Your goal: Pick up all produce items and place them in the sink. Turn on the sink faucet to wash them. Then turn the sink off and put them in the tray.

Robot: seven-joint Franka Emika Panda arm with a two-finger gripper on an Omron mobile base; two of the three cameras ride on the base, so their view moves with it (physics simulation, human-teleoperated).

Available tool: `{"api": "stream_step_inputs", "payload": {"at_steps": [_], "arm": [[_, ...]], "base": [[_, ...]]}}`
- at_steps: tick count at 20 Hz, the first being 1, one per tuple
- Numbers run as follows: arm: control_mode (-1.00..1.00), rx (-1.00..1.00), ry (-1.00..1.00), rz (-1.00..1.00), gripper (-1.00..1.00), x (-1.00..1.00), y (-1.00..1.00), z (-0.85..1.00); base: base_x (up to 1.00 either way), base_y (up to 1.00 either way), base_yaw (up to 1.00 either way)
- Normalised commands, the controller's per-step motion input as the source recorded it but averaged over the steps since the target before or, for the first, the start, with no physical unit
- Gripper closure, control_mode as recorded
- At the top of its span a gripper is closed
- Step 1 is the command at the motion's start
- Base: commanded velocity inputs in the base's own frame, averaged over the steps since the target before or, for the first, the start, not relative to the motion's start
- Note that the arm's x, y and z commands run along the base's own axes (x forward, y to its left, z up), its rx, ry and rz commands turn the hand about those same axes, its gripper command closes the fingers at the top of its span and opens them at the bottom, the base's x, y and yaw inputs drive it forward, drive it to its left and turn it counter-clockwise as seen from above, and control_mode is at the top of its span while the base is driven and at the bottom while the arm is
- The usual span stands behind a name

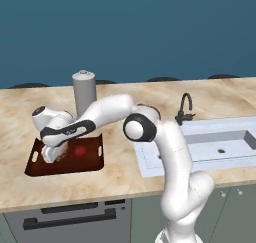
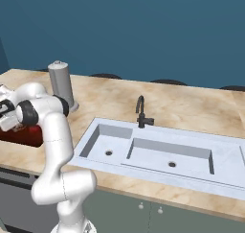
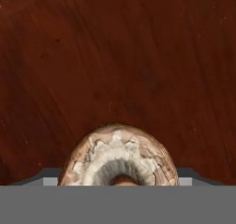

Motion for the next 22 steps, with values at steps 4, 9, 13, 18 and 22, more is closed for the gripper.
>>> {"api": "stream_step_inputs", "payload": {"at_steps": [4,9,13,18,22], "arm": [[-1.00,0.00,0.00,-0.03,-1.00,0.01,-0.01,0.06],[-1.00,0.01,0.00,-0.01,-1.00,0.00,-0.20,0.55],[-1.00,0.07,0.00,-0.01,-1.00,-0.09,-0.50,0.76],[-1.00,0.16,0.00,-0.07,-1.00,-0.45,-0.90,0.71],[-1.00,0.24,0.00,-0.16,-1.00,-0.67,-1.00,0.55]], "base": [[0.00,0.00,0.00],[0.00,0.00,0.00],[0.00,0.00,0.00],[0.00,0.00,0.00],[0.00,0.00,0.00]]}}
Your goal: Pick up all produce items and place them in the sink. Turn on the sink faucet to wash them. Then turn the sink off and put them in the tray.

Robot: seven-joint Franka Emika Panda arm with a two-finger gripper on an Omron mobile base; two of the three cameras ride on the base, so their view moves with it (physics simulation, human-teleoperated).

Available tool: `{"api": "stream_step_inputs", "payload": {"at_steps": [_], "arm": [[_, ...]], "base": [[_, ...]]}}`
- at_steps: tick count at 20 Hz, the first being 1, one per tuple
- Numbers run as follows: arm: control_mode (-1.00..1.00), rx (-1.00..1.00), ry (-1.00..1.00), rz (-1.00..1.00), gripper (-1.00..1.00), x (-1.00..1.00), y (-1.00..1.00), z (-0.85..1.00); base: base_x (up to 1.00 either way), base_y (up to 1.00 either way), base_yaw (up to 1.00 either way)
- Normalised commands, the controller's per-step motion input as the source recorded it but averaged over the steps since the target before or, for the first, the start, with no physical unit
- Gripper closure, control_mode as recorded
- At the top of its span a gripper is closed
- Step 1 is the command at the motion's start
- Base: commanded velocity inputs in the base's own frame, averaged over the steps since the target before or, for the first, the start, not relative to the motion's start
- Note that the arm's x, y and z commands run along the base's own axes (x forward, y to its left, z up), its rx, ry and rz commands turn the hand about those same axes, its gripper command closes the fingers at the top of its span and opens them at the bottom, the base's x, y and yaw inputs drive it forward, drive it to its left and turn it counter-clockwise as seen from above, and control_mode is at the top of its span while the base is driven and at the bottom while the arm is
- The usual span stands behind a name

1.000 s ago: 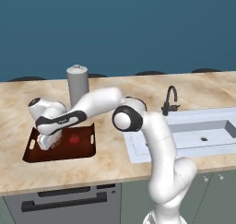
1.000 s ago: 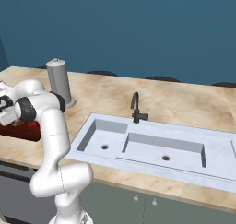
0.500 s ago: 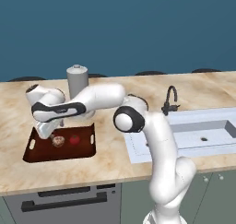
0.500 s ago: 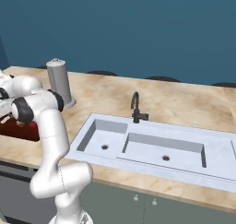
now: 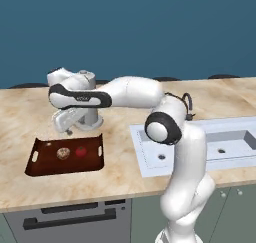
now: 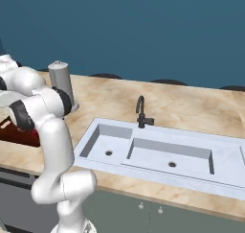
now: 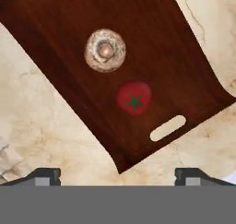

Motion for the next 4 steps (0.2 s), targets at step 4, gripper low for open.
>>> {"api": "stream_step_inputs", "payload": {"at_steps": [4], "arm": [[-1.00,0.23,0.00,-0.20,-1.00,-0.59,-1.00,0.45]], "base": [[0.00,0.00,0.00]]}}
